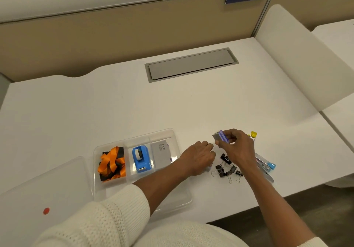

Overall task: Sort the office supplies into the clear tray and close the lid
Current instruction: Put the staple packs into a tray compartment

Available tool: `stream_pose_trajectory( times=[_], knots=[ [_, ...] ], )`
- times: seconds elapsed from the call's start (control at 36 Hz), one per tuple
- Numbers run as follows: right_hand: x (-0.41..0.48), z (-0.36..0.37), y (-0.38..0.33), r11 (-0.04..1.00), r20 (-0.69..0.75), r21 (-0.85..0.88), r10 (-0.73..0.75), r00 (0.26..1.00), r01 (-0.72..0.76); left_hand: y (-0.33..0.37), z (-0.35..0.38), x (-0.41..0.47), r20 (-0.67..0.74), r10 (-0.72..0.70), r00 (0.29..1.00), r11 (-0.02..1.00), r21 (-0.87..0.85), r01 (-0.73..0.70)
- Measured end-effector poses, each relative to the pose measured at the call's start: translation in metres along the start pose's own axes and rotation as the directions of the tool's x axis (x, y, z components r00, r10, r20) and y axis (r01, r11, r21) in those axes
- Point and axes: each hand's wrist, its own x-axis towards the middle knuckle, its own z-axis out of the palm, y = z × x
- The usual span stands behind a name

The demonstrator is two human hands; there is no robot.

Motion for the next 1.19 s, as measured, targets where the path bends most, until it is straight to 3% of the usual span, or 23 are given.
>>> stream_pose_trajectory(
  times=[0.08, 0.19, 0.39, 0.47, 0.58, 0.78, 0.83, 0.94, 1.03, 1.19],
  knots=[
    [-0.006, 0.000, -0.004, 1.000, -0.037, 0.015, -0.011, 0.999, 0.011, 0.000, 0.001, -0.002, -0.015, -0.044, 0.999, 0.999, -0.004, 0.044],
    [-0.013, -0.005, -0.010, 0.999, -0.105, 0.035, -0.005, 0.994, 0.009, 0.001, -0.002, -0.009, -0.106, -0.141, 0.984, 0.978, -0.169, 0.122],
    [-0.034, -0.003, -0.033, 0.983, -0.144, 0.182, 0.051, 0.988, -0.025, -0.001, -0.027, -0.055, -0.097, -0.398, 0.912, 0.828, -0.466, 0.312],
    [-0.044, 0.010, -0.040, 0.968, -0.082, 0.249, 0.056, 0.995, -0.034, -0.006, -0.039, -0.094, -0.100, -0.530, 0.842, 0.737, -0.546, 0.398],
    [-0.063, 0.034, -0.058, 0.962, 0.022, 0.274, -0.016, 1.000, 0.009, -0.016, -0.046, -0.155, -0.103, -0.711, 0.696, 0.595, -0.615, 0.517],
    [-0.097, 0.079, -0.095, 0.947, 0.181, 0.307, -0.150, 0.972, 0.089, -0.034, -0.016, -0.266, -0.098, -0.841, 0.532, 0.513, -0.457, 0.727],
    [-0.105, 0.091, -0.102, 0.947, 0.221, 0.298, -0.187, 0.957, 0.116, -0.033, -0.008, -0.286, -0.040, -0.839, 0.543, 0.513, -0.394, 0.763],
    [-0.118, 0.109, -0.112, 0.953, 0.296, 0.249, -0.245, 0.923, 0.173, -0.029, -0.001, -0.296, 0.170, -0.741, 0.649, 0.613, -0.224, 0.758],
    [-0.126, 0.120, -0.115, 0.954, 0.336, 0.228, -0.267, 0.903, 0.197, -0.031, 0.001, -0.291, 0.322, -0.672, 0.667, 0.675, -0.103, 0.730],
    [-0.139, 0.132, -0.117, 0.944, 0.356, 0.205, -0.318, 0.879, 0.259, -0.041, 0.006, -0.276, 0.410, -0.574, 0.709, 0.750, -0.085, 0.656]
  ],
)
